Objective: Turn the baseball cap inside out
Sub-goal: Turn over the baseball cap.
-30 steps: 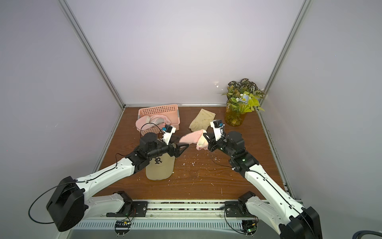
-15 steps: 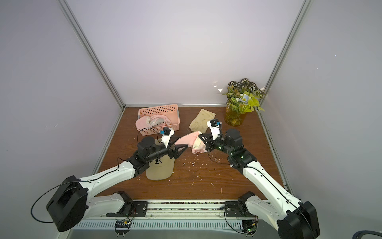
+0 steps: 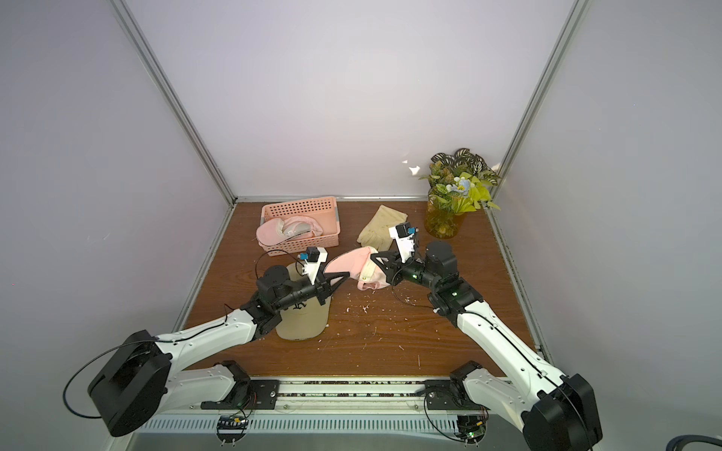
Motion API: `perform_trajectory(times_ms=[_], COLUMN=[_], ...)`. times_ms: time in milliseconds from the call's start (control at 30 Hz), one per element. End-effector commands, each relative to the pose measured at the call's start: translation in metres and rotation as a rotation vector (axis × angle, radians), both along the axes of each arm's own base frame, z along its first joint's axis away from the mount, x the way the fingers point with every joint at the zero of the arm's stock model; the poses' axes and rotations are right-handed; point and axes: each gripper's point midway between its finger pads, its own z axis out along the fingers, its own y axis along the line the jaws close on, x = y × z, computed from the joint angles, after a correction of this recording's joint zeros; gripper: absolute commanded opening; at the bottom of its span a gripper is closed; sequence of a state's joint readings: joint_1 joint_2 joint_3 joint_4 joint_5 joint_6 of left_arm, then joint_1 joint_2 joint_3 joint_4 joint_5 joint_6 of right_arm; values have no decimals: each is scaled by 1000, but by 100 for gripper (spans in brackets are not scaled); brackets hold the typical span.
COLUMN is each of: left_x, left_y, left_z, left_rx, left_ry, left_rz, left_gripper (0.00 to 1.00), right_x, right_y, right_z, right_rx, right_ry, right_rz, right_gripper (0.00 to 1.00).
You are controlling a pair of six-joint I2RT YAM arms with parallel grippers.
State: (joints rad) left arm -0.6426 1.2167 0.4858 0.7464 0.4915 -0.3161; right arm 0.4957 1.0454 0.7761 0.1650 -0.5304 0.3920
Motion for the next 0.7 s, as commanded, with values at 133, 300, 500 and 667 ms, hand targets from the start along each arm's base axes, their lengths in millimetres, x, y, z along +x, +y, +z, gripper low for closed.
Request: perform_trajectory(times_ms=[133,300,500,667], left_x=[2,2,-2,9], left_y=[3,-8,-16,-7], left_z=[18,15,17,6], left_rx=[12,72,89,163], left_ry=[4,81,117,160], left_rz=[14,-42,-104,-16], left_gripper=[0,1,1,1], right_x=[12,21,43,61], right_y=[-4,-4,-15,-58], right_z=[3,-17,-46,-71], right_rx=[-72,-199,-365,-516], right_ry=[-70,-73,-38,-27], right_rz=[-43,-105,-247,-468], right_gripper=[38,54,58,58])
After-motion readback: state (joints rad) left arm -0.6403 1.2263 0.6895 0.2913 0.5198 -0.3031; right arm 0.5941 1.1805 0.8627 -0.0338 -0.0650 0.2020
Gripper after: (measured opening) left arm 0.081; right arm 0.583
